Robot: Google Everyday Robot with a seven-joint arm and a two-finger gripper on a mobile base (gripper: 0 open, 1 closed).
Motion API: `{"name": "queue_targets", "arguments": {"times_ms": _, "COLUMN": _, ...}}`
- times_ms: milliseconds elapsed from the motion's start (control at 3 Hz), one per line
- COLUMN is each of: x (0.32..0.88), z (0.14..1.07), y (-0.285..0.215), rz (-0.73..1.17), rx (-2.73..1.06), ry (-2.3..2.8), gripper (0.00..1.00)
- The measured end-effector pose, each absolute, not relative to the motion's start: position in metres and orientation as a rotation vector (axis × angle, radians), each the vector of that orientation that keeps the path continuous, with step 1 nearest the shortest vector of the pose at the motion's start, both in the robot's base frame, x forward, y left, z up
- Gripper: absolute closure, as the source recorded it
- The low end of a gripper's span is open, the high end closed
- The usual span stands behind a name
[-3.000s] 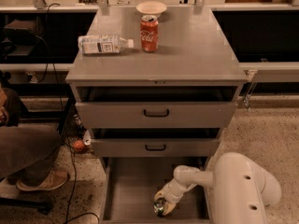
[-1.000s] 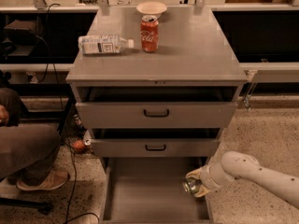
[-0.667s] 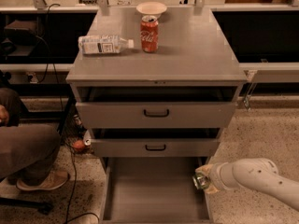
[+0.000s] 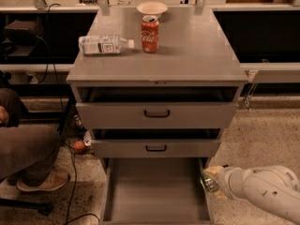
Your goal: Pick green can from bottom drawer and place on counter
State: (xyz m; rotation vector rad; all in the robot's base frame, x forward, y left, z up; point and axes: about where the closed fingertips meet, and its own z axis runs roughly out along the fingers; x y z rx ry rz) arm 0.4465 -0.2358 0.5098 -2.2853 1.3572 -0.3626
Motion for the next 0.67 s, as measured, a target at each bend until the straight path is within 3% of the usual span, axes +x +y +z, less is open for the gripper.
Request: {"name": "queue_targets", "arguments": {"times_ms": 667, "x": 0.463, "z": 0.529, "y": -0.237, "rz": -0.383, "rx": -2.228, "ry": 1.323, "gripper": 1.0}}
